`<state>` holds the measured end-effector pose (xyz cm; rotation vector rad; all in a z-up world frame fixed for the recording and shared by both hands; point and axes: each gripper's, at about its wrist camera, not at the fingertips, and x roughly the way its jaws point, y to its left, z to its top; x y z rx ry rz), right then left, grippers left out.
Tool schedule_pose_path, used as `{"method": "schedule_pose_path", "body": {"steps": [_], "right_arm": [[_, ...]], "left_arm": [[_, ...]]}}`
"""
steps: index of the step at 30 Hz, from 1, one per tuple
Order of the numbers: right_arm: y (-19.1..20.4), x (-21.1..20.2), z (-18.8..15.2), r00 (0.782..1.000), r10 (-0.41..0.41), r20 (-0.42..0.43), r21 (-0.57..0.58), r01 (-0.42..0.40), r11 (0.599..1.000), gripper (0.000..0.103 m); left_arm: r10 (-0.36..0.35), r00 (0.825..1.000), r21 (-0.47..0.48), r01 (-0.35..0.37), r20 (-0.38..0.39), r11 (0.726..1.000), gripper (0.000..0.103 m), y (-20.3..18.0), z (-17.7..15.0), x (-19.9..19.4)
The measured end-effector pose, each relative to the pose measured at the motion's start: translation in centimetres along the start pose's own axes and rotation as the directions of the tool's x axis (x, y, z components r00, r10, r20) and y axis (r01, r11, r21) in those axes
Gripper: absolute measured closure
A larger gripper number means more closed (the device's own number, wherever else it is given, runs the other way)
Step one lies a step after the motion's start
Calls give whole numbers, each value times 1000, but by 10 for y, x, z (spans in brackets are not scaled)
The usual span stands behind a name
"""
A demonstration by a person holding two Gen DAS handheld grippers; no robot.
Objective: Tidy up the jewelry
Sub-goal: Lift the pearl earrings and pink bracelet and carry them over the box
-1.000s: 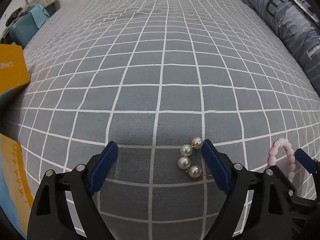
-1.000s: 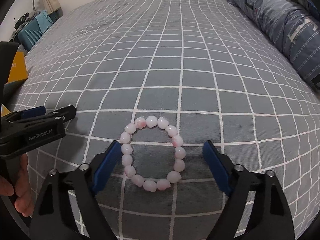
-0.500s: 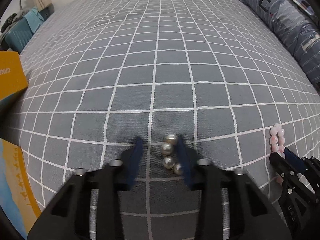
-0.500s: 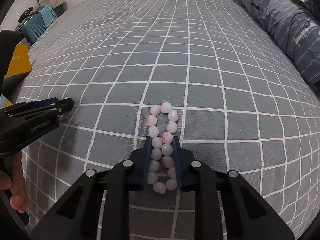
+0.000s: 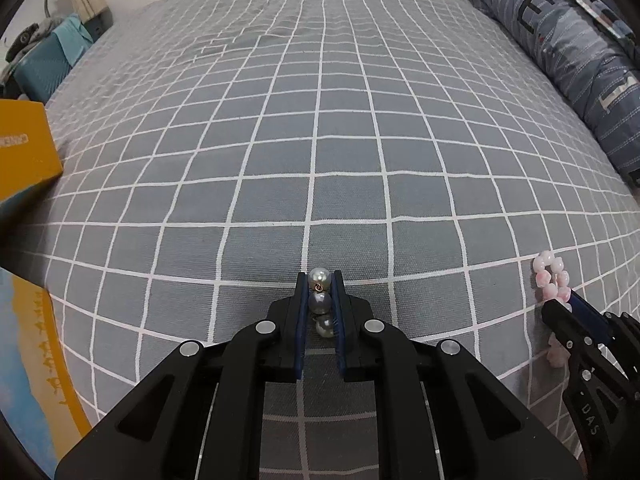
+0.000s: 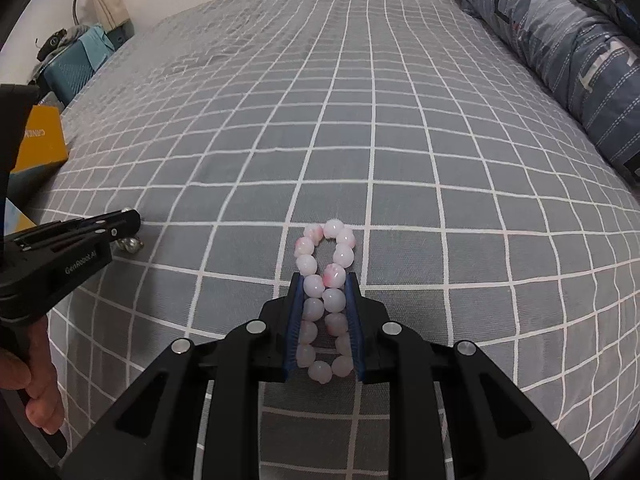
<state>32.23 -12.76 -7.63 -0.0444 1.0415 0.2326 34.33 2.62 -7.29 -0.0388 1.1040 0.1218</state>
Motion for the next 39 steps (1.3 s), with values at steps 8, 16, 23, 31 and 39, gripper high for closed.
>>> {"method": "schedule_pose_path", "body": {"steps": [8, 16, 23, 31, 39], "right_arm": [[1, -16, 0, 999, 0, 33, 7, 0, 1000, 83], [8, -34, -3, 997, 6, 83, -6, -5, 1000, 83], [17, -52, -6, 990, -10, 137, -14, 12, 1000, 83], [23, -77, -8, 981, -25, 194, -1, 26, 1000, 83], [38, -105, -13, 970, -28, 240, -17, 33, 999, 83]], "left_arm": [[-8, 999, 2, 8, 37, 1000, 92, -1, -4, -20], [-14, 996, 9, 13, 86, 1000, 92, 0, -11, -43], [-28, 992, -3, 28, 121, 1000, 92, 6, -22, -61], [-35, 982, -11, 38, 188, 999, 92, 14, -34, -86], [-33, 968, -22, 40, 247, 999, 92, 26, -48, -117]]}}
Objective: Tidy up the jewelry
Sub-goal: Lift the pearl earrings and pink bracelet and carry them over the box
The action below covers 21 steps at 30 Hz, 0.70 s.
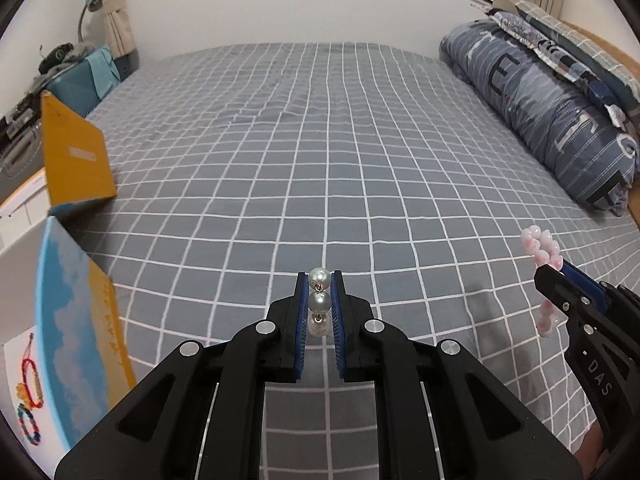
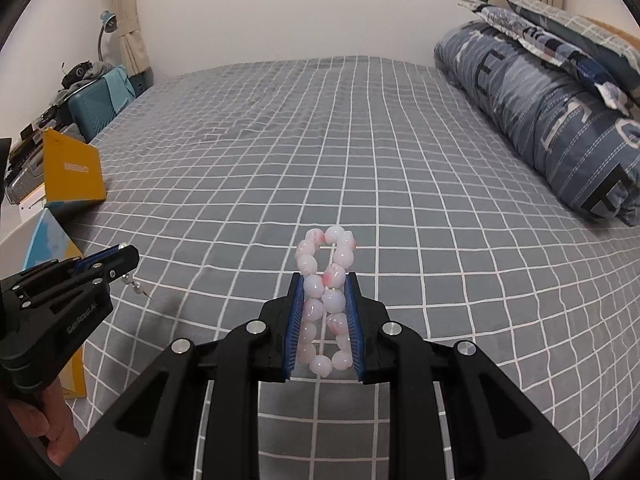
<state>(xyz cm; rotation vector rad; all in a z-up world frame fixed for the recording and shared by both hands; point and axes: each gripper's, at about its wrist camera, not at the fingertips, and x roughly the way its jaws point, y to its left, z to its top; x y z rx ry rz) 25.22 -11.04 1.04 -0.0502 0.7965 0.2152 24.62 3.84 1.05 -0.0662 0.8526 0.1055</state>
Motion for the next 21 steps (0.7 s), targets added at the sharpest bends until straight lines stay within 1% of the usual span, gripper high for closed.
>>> {"method": "schedule_pose_path", "body": {"steps": [5, 12, 19, 21], "right_arm": [[9, -13, 0, 1000, -4, 17, -10, 4, 1000, 83], [19, -17, -4, 1000, -12, 1, -17, 12, 1000, 83], [41, -33, -1, 1000, -8, 18, -39, 9, 999, 83], [50, -38, 1, 1000, -1, 21, -46, 2, 999, 83]], "left_arm": [[13, 999, -9, -13, 42, 1000, 92, 9, -5, -22], [38, 997, -9, -38, 64, 999, 92, 22, -14, -41], [61, 991, -20, -59, 121, 998, 92, 42, -16, -73], [78, 987, -23, -76, 139, 997, 92, 50, -18, -84]]}}
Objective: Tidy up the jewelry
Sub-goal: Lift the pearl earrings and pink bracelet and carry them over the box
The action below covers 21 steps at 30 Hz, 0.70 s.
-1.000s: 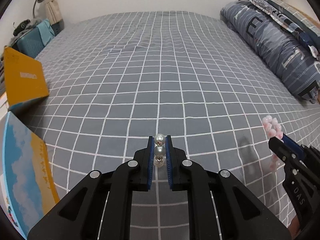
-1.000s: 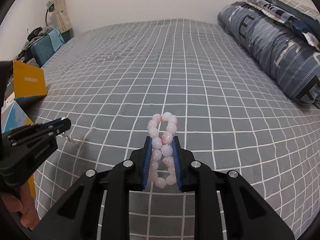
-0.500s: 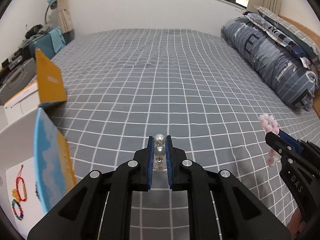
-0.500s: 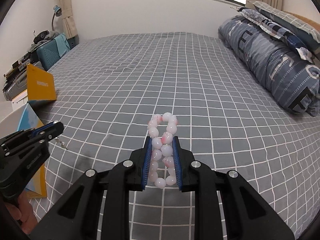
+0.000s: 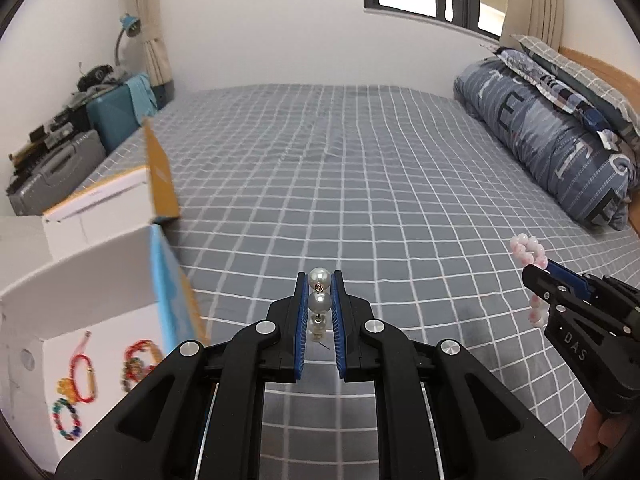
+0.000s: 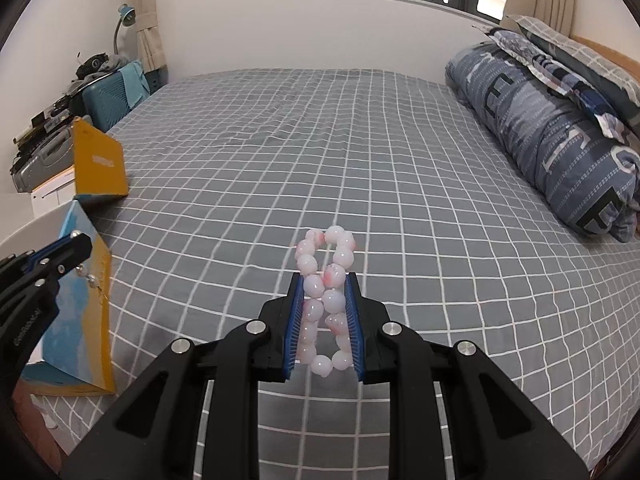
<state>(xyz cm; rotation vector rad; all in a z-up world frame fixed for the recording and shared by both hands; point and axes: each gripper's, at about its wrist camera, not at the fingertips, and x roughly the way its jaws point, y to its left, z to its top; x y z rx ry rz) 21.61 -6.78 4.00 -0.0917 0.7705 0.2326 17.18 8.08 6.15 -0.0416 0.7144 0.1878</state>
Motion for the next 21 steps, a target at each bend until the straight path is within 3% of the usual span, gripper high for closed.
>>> {"method": "schedule_pose_path", "body": {"steps": [8, 21], "right_arm": [[47, -19, 13, 998, 57, 25, -35, -57, 998, 83], [174, -34, 25, 971, 237, 34, -135, -230, 964, 83]], "left_arm": [[63, 998, -70, -62, 12, 996, 92, 56, 2, -40], [179, 984, -205, -180, -26, 962, 92, 177, -13, -85]]}}
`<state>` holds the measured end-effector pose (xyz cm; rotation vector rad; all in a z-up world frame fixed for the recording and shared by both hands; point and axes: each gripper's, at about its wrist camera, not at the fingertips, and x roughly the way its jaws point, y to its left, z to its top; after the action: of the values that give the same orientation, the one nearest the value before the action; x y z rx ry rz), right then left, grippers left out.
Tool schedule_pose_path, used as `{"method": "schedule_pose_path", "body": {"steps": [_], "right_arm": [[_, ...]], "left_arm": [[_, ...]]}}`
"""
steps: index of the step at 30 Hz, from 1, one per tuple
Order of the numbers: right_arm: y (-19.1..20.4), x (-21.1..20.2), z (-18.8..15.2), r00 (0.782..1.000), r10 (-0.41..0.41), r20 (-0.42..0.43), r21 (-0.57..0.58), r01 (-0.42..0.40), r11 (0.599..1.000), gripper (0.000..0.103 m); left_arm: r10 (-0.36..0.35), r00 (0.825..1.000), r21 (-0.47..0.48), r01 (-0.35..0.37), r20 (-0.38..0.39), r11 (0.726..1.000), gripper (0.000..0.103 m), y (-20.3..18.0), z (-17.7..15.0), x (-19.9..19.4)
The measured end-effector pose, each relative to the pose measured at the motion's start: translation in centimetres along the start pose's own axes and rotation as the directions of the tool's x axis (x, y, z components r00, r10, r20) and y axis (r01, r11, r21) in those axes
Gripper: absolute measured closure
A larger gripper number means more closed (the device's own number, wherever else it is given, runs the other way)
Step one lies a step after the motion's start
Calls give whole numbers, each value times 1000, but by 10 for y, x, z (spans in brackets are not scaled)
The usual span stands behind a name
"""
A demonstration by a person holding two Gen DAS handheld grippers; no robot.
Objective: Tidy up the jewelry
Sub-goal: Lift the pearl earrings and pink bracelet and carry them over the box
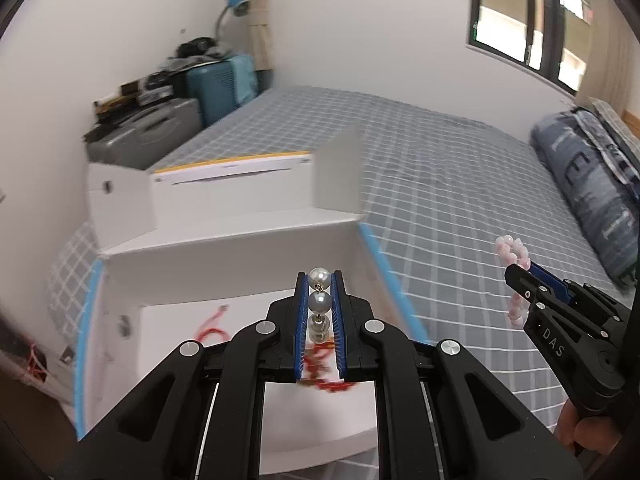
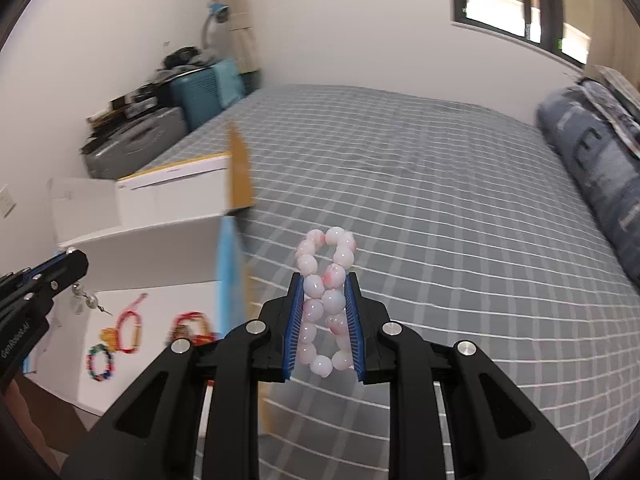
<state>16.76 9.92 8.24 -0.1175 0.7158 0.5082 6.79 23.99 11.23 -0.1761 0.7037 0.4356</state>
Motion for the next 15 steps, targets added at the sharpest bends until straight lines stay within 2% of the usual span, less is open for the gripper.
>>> {"method": "schedule_pose_path", "body": {"steps": [10, 15], "right_arm": [[101, 17, -1, 992, 122, -18, -115, -123, 986, 83], [142, 41, -14, 986, 124, -110, -185, -143, 972, 83]], "left_arm": [[100, 993, -59, -103, -55, 993, 92, 78, -16, 8], [133, 981, -77, -144, -139, 987, 92, 105, -27, 35]]}}
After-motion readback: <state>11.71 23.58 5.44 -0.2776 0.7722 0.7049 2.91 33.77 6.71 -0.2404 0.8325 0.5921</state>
